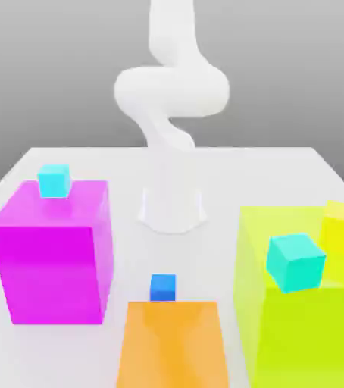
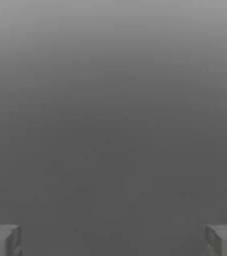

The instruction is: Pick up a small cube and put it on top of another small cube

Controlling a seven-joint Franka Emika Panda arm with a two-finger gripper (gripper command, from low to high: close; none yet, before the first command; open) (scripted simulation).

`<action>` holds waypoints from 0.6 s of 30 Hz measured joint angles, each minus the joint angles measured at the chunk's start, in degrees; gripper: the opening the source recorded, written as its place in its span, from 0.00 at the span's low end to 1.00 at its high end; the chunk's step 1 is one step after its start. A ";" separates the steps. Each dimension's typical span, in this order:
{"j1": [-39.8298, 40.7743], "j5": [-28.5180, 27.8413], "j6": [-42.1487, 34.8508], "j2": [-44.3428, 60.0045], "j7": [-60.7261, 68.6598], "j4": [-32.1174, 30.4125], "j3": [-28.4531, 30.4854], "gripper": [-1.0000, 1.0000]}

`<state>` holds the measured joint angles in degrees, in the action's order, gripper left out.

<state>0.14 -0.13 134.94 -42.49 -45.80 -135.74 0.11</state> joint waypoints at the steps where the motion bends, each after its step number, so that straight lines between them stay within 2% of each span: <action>1: 0.07 -0.06 1.54 1.66 0.02 -1.91 0.06 0.50; 14: 1.11 -0.66 21.73 23.81 0.44 -27.22 1.07 0.50; 18: 1.42 -0.58 31.67 35.86 0.85 -35.02 1.50 0.50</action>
<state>1.56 -0.71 166.61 -6.64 -44.95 -170.76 1.61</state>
